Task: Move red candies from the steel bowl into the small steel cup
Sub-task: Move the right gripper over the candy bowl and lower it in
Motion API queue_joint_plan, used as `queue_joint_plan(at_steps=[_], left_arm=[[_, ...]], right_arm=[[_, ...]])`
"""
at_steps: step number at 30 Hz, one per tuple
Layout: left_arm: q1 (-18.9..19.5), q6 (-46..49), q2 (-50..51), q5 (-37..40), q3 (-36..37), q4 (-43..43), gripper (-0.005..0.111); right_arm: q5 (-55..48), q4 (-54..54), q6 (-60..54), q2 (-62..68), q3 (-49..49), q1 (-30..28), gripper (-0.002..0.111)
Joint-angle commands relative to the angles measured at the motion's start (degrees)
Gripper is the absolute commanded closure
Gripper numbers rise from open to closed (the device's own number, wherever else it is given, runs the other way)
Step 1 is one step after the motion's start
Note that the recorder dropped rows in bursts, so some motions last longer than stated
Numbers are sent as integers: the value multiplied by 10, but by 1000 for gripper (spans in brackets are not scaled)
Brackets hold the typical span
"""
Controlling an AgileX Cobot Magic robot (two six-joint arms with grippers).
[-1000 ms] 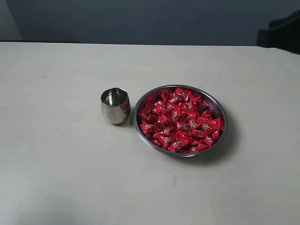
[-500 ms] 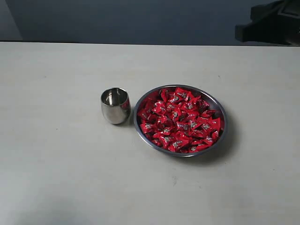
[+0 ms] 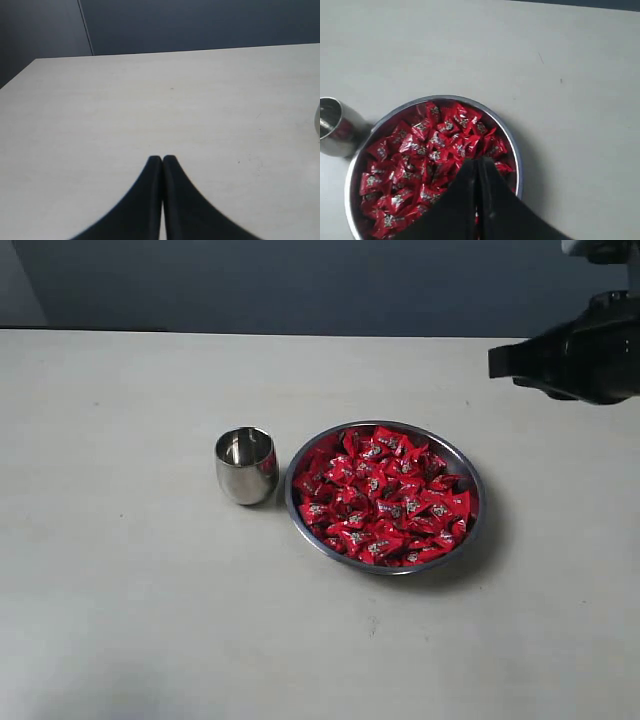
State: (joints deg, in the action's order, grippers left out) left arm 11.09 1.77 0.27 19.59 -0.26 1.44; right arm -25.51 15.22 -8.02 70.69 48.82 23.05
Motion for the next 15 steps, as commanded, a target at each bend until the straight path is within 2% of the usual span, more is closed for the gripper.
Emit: queue_joint_plan(at_steps=[1,13,15], left_arm=[[-4,-1,-3,-4,3,1,106],[-4,-1,-3,-4,3,1,106],[-4,-1,-3,-4,3,1,106]], right_arm=[[-64,40,-46,34,59,1,109],[-88,98,-108,192,127,4,109],[-89,105,-117,220,137,4,104]])
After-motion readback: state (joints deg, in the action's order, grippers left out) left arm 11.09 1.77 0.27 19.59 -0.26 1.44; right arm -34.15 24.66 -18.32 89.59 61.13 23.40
